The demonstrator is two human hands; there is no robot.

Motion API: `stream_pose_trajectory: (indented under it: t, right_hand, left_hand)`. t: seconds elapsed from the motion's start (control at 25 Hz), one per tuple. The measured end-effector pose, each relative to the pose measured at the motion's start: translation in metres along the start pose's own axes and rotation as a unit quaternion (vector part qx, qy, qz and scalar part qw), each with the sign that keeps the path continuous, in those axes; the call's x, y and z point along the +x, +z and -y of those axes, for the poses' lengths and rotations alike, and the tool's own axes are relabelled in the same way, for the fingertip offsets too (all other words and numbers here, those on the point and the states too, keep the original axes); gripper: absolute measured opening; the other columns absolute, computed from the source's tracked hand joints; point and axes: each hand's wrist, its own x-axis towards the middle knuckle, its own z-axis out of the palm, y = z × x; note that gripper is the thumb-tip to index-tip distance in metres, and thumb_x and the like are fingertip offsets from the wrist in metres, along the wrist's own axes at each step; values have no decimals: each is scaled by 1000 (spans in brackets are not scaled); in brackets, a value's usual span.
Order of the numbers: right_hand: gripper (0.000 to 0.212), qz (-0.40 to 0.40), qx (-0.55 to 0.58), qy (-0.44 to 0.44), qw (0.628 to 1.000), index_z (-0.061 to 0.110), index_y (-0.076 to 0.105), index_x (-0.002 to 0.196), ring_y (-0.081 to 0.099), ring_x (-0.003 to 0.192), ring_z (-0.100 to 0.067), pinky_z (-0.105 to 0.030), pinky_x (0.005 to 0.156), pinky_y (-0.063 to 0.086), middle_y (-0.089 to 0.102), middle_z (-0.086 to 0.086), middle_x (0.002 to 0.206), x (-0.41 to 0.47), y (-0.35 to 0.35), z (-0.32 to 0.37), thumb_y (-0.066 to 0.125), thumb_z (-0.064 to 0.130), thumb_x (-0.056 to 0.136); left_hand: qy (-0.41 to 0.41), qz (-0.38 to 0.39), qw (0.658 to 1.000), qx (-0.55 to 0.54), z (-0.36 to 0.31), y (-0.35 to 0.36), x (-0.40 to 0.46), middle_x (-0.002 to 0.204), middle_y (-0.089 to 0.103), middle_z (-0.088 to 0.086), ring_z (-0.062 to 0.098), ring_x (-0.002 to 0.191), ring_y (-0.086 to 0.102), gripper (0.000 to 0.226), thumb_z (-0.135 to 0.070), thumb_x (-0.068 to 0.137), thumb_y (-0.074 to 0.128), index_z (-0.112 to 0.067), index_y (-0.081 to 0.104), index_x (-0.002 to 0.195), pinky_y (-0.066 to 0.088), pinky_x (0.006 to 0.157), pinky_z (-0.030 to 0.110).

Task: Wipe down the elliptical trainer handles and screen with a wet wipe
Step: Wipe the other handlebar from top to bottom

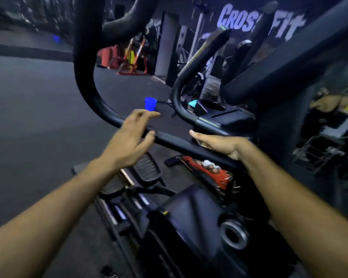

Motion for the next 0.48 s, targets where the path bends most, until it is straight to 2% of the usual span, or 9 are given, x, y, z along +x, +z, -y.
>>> stream_pose_trajectory:
  t: [0.04,0.12,0.2,0.24,0.36,0.48]
  right_hand:
    - [115,-3,-18,15,1000,4,61,123,55,75,-26,-29,64,44,60,-24,111,0,-1,1,51,100,60]
    - [103,11,-37,42,998,4,62,106,53,62,-24,-26,55,46,57,-23,91,1,6,16,41,98,70]
    - [95,36,-33,45,998,3,63,84,53,49,-23,-24,46,48,57,-19,69,9,19,46,29,92,82]
    - [95,44,-34,36,998,3,64,79,54,47,-23,-25,46,48,59,-18,65,17,25,62,27,91,84]
    - [103,73,-35,3,997,1,70,89,54,54,-25,-31,54,44,66,-21,74,43,40,93,25,93,83]
    - [106,100,-7,-31,995,-4,71,107,50,51,-23,-29,53,42,59,-13,65,50,38,88,25,90,86]
  left_hand:
    - [-10,-26,999,32,7,-1,-16,144,44,5,23,134,47,53,-29,95,47,-17,48,146,35,114,29]
    - [-17,-28,998,60,16,0,-32,153,39,7,27,138,45,59,-23,90,53,-13,46,148,35,117,34]
    - [-1,-28,996,86,21,2,-33,155,40,12,32,138,46,65,-15,86,57,-7,45,149,34,122,48]
    - [11,-37,993,109,25,3,-32,155,43,14,34,138,47,68,-11,83,59,-4,45,150,33,123,53]
    - [75,-60,978,186,41,8,-36,155,48,18,35,144,47,75,-2,77,58,2,46,151,32,123,54]
    - [124,-61,965,225,59,8,-39,157,47,19,34,150,42,78,0,76,63,3,47,152,33,124,54]
